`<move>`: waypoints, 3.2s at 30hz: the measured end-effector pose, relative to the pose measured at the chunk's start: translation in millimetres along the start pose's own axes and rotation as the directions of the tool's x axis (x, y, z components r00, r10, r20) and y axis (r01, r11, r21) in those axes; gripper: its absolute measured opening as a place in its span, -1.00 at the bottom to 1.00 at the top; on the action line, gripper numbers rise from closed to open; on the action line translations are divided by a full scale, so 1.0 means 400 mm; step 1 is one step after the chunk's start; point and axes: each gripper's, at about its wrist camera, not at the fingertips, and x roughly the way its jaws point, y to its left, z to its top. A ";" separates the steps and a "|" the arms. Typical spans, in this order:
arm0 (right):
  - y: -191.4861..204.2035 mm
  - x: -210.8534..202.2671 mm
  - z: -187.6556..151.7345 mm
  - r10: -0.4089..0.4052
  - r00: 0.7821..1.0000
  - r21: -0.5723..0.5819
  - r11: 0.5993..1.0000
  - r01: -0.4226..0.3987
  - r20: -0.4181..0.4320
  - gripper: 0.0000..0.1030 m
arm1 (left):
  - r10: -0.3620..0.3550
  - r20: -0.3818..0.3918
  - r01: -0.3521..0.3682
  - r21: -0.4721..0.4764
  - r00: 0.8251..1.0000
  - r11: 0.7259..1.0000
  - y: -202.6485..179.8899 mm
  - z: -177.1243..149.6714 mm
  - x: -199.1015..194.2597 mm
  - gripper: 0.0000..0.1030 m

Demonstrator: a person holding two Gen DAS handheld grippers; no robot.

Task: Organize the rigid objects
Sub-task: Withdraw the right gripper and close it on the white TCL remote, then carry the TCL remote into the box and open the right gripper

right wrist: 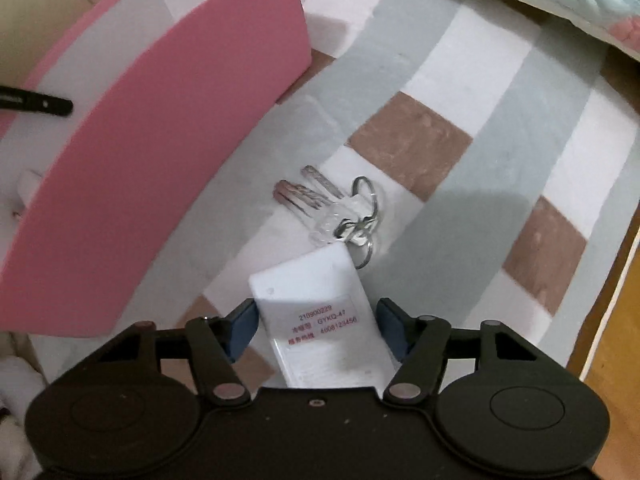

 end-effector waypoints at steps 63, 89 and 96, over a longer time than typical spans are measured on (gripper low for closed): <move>0.377 -0.074 0.238 0.213 0.969 0.077 0.972 -0.224 0.126 0.13 | -0.063 0.018 0.063 -0.003 0.998 0.998 0.028 -0.007 -0.015 -0.89; 0.299 -0.207 0.190 0.077 0.960 0.128 0.985 -0.115 0.268 -0.26 | -0.074 0.016 0.074 -0.007 0.997 0.997 0.034 -0.008 -0.016 -0.87; 0.244 -0.269 0.086 0.005 0.966 0.112 0.993 -0.035 0.259 -0.18 | -0.063 0.018 0.063 0.006 0.998 0.998 0.027 -0.008 -0.017 -0.88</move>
